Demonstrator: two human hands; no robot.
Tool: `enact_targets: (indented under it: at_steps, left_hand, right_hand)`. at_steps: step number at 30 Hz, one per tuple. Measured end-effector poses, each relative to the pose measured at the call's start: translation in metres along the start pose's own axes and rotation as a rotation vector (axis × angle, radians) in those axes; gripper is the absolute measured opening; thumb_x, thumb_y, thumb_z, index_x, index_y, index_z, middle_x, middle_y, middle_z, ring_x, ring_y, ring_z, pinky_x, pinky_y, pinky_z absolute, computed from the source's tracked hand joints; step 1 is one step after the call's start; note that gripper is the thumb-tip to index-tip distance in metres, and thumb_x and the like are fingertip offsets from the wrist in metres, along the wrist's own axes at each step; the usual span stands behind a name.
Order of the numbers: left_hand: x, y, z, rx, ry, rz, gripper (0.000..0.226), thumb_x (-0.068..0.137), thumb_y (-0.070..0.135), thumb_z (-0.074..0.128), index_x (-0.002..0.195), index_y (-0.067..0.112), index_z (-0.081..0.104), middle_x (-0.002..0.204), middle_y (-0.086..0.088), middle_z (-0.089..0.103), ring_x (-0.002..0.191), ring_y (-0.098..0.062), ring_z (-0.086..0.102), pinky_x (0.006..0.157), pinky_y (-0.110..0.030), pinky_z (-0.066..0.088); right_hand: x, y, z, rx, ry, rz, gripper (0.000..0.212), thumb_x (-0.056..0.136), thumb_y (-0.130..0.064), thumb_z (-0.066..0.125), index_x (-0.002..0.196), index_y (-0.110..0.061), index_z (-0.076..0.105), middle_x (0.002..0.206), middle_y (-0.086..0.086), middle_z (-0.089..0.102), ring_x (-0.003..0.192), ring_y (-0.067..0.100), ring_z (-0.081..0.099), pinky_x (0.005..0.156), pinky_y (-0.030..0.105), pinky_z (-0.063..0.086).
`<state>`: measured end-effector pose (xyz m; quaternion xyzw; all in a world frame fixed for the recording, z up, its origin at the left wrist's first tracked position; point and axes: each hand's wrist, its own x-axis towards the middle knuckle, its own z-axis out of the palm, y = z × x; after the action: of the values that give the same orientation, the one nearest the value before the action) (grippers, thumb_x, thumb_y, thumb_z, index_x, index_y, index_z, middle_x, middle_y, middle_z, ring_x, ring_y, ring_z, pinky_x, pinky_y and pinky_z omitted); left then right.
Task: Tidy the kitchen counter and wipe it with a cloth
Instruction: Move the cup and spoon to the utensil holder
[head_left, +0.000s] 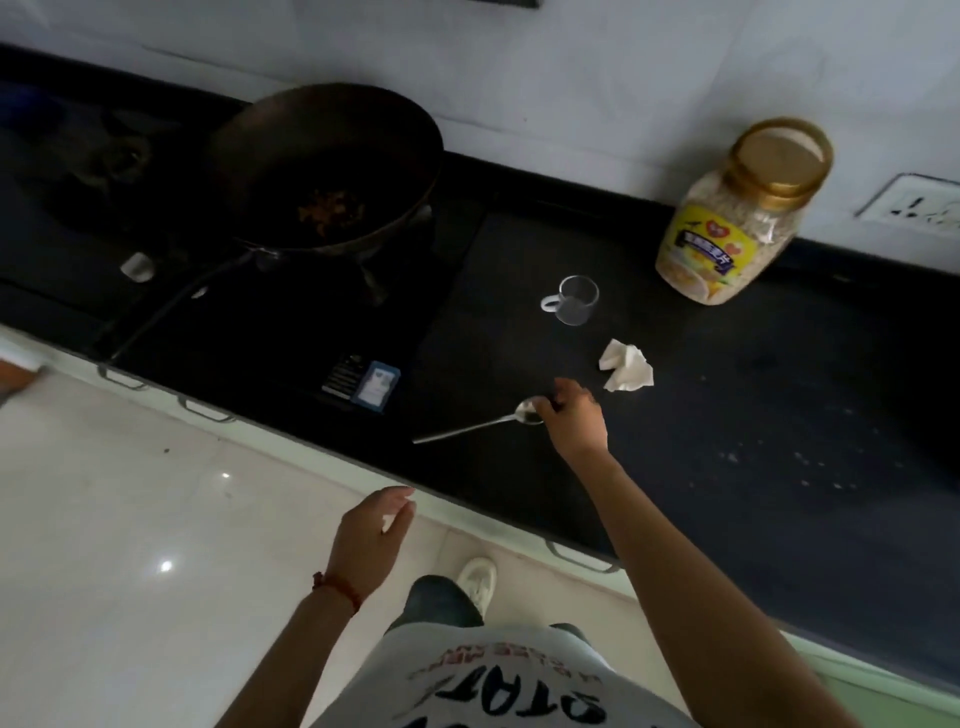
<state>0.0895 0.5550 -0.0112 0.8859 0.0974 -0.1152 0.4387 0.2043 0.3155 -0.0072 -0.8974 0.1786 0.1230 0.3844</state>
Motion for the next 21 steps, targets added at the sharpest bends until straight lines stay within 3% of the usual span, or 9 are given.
enact_targets:
  at_steps: [4,8,11,16,21]
  left_hand:
    - [0.013,0.000,-0.005,-0.027,0.016,-0.014,0.023,0.088,0.017,0.054,0.109,0.013,0.063,0.103,0.001,0.066,0.090,-0.003,0.057,0.080,-0.015,0.043]
    - [0.033,0.011,-0.009,-0.028,-0.011,0.016,0.023,0.088,0.016,0.055,0.109,0.014,0.062,0.098,0.004,0.064,0.087,0.001,0.055,0.072,-0.006,0.039]
    - [0.051,0.026,-0.011,-0.067,-0.049,0.039,0.022,0.088,0.013,0.054,0.109,0.011,0.062,0.095,0.005,0.063,0.092,-0.006,0.057,0.077,-0.009,0.043]
    - [0.098,0.063,0.000,-0.055,-0.132,0.140,0.023,0.088,0.014,0.054,0.110,0.010,0.062,0.099,0.002,0.063,0.095,-0.008,0.058,0.075,-0.006,0.040]
    - [0.161,0.113,0.036,-0.013,-0.150,0.212,0.024,0.087,0.013,0.055,0.110,0.007,0.061,0.104,-0.011,0.066,0.097,-0.020,0.062,0.080,-0.022,0.045]
  right_hand:
    - [0.019,-0.007,0.017,-0.041,0.004,0.062,0.037,0.084,-0.021,0.060,0.119,-0.010,0.057,0.124,0.014,0.054,0.114,0.030,0.053,0.096,0.041,0.046]
    - [0.020,-0.005,0.020,0.010,0.008,0.067,0.018,0.084,-0.014,0.060,0.098,-0.009,0.068,0.105,0.011,0.067,0.100,0.026,0.061,0.076,0.024,0.042]
    - [0.015,-0.001,0.009,0.136,0.030,0.071,0.015,0.083,-0.010,0.061,0.095,-0.007,0.070,0.097,0.007,0.069,0.092,0.020,0.062,0.078,0.022,0.042]
    - [0.002,0.019,-0.016,0.334,0.117,0.105,0.010,0.081,-0.009,0.064,0.086,-0.012,0.072,0.085,0.005,0.071,0.074,0.018,0.063,0.073,0.033,0.055]
    - [-0.016,0.038,-0.046,0.426,0.252,0.139,0.013,0.080,-0.003,0.064,0.086,-0.011,0.073,0.074,-0.012,0.065,0.074,0.012,0.063,0.078,0.037,0.055]
